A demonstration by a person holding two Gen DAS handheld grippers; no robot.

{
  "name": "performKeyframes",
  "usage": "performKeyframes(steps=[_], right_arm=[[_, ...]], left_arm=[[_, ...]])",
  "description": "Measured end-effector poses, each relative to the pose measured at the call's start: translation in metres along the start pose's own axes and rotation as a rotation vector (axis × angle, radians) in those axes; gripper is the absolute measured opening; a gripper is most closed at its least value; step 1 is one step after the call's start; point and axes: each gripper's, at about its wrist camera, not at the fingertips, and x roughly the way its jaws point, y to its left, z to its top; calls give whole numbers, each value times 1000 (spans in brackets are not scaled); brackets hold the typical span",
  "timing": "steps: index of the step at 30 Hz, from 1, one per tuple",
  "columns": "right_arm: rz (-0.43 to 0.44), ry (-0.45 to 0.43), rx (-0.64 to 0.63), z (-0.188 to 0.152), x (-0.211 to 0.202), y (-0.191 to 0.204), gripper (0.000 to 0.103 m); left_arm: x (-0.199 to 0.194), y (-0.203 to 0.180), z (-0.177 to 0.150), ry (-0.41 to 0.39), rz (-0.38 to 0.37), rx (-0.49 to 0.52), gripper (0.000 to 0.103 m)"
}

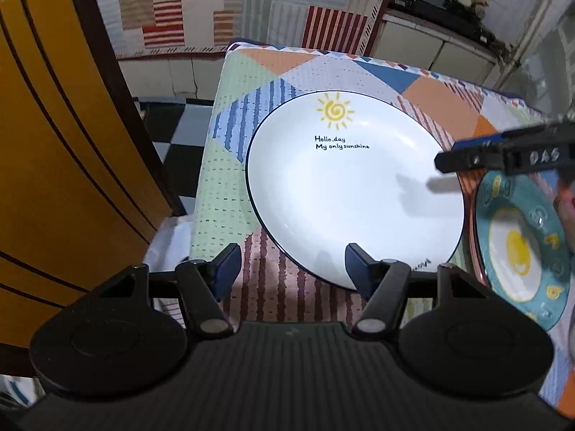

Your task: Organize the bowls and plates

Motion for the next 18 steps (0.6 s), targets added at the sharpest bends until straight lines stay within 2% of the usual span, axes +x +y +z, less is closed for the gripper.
performKeyframes(steps=[2,4,6,7,9,14,16,18], right_arm=[[7,11,12,-1,9,-7,61],[3,20,32,-1,13,-11,52],[-2,20,78,1,15,-15,51],[2,25,81,2,17,-16,50],[12,24,69,2,19,-19,45],[56,31,120,-3,32,-36,22],[59,27,108,-7,38,-37,20],[75,24,155,-7,39,-42,18]], left_arm=[[5,6,2,-5,-18,-32,58],[10,13,2,-6,-26,-73,49],[18,22,1,14,-53,-138,34],[23,26,0,27,-67,-168,32],[30,33,-3,27,-106,-212,29],[37,32,-5,-3,-145,-240,16],[38,28,-2,-1,-124,-233,16],[36,21,0,3,-92,-202,16]])
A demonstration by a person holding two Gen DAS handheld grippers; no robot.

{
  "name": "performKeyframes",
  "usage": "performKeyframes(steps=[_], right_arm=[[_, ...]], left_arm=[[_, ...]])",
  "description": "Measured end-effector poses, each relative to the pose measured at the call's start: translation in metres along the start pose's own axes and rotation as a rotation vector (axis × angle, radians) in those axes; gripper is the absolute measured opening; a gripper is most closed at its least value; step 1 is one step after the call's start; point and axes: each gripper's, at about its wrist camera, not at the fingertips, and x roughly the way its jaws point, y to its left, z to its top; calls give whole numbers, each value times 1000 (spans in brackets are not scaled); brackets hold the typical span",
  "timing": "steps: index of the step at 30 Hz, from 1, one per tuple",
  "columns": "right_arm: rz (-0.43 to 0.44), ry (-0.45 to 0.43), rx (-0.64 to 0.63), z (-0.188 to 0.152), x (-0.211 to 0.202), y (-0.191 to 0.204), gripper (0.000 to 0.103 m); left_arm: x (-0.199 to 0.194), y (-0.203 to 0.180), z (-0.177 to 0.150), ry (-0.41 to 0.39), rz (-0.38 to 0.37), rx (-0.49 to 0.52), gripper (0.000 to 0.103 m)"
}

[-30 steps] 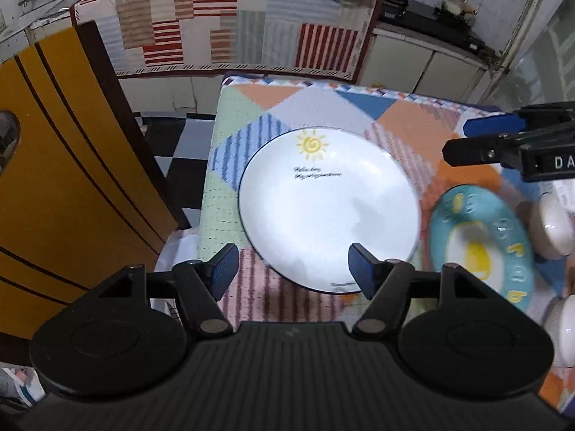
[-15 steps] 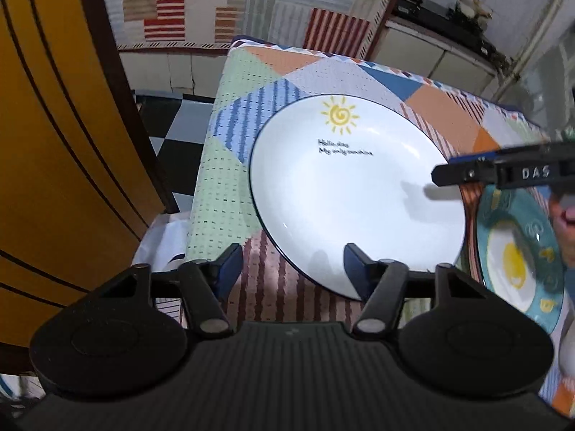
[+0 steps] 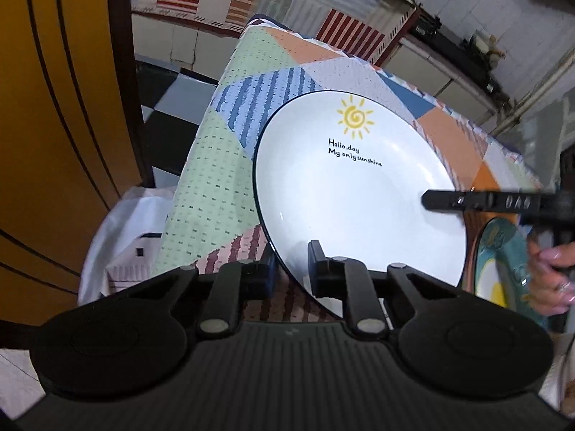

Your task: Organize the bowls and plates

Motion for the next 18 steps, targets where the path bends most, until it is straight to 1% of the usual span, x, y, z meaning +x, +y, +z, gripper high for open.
performKeyframes(steps=[1,2,4,7,9,11,12,15,18], right_arm=[[12,8,52,1,1,-4,17],[12,17,63,3,1,-4,17],[-7,18,0,2,-2,5,17],[12,3,-30,-2,-15,11,17],[26,-9,-40,-5,-25,14,17],[43,-12,7,-9,-37,14,17],[53,-15,8,-12,-43,15,17],[76,-42,12,-22,-65,17,18],[96,-89,21,-35,-91,18,18]], left_arm=[[-1,-4,0,0,14,18,17],[-3,-7,-1,-2,24,36,19],[-10,-11,-4,-14,28,41,20],[-29,-12,-12,-45,4,44,21],[-44,-17,-17,-77,-3,75,21],[-58,-24,-20,-95,-4,108,21],[-65,-28,-20,-102,-6,125,21],[-84,-44,-22,-123,-4,179,21],[-101,-63,-23,-133,-14,228,21]])
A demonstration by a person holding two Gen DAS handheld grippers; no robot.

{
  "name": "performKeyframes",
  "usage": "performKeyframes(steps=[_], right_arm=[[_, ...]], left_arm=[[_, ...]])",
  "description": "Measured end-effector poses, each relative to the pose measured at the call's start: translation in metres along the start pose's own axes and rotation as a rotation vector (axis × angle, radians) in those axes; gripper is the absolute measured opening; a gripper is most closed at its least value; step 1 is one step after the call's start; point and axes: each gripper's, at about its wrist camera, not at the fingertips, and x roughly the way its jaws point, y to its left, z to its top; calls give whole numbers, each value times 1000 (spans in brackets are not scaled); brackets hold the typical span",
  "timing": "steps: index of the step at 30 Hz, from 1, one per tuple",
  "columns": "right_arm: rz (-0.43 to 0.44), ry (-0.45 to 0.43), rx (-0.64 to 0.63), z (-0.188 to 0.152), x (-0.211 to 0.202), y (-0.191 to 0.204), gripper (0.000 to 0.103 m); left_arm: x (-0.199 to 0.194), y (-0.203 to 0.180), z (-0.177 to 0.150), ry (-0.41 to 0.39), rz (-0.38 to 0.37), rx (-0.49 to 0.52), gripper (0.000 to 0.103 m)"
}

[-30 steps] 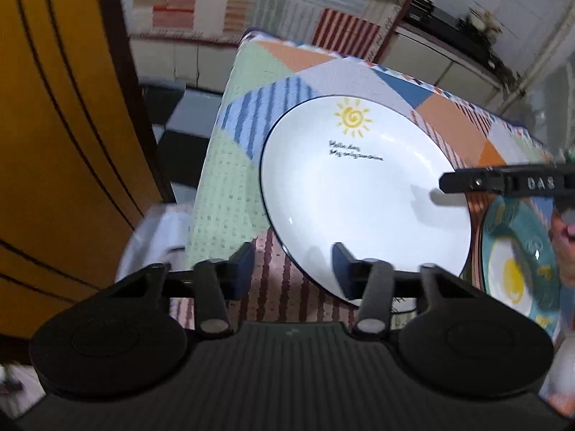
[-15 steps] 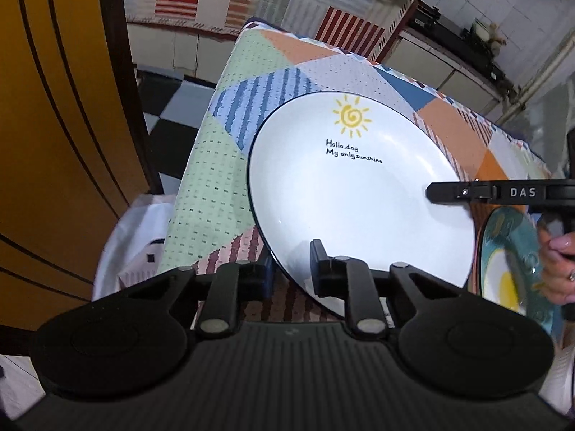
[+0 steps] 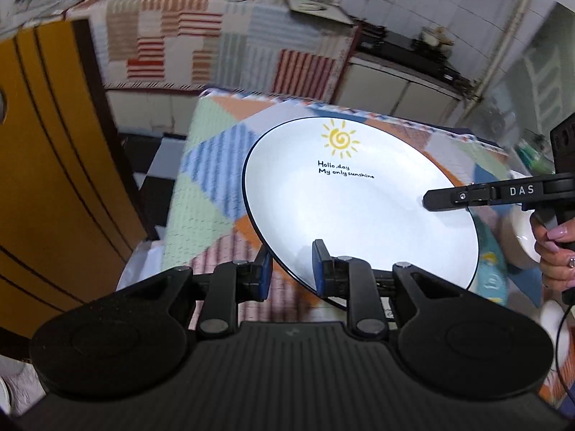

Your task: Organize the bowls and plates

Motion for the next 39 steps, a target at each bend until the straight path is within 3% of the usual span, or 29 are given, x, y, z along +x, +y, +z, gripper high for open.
performKeyframes(steps=[8,15,25,31,39], right_arm=[[-43,-116,13,-31,-74,-2,18],[-130,-121,51,-57,-103,-24,18],[-205,-61,131,-92,-105,-53,18],[-242,-57,178,-102,-101,-62,19],[-329,-18,116,-102,-98,-57,22]], left_arm=[[-2,-49,2,33,-75,54,21],[23,-80,-9,93,-124,59,21],[51,-101,-26,198,-151,103,21],[61,-110,-25,221,-153,127,22],[69,-127,-18,286,-99,169,24]])
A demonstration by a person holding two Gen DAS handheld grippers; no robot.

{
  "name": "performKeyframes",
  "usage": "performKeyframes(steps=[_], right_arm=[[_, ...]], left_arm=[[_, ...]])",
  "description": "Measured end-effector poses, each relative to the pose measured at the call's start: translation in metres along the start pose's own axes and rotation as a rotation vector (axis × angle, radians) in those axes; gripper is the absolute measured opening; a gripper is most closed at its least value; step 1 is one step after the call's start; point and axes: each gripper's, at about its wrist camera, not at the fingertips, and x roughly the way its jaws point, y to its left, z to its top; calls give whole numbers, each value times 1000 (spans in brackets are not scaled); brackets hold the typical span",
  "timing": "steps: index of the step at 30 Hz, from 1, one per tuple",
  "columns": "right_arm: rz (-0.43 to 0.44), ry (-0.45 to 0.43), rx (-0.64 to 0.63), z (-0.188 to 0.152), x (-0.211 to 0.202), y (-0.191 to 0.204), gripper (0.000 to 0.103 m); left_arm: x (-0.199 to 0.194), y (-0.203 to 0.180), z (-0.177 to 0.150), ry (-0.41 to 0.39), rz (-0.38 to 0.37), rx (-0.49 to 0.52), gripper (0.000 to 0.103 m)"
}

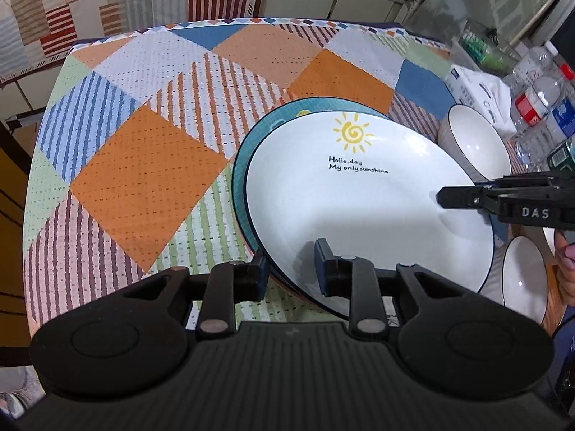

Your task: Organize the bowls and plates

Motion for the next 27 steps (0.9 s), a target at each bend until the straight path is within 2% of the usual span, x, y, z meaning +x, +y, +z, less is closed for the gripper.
performKeyframes(steps=[9,12,15,18,21,27], right_arm=[[-73,23,-58,1,0,10,24],[-108,37,-77,3,-1,14,25],[-164,55,-174,4,0,23,27],[-185,68,-221,4,4,26,27],[-223,41,-284,1,6,36,28],[-263,-5,-295,-4,11,39,29]], left_arm=[[5,-8,7,48,58,17,26],[7,-18,6,61,103,50,27],[9,-23,7,87,137,84,27],[13,-31,2,89,208,114,26],[13,-33,0,74,230,85,26],[10,-30,-6,13,255,-23,26]])
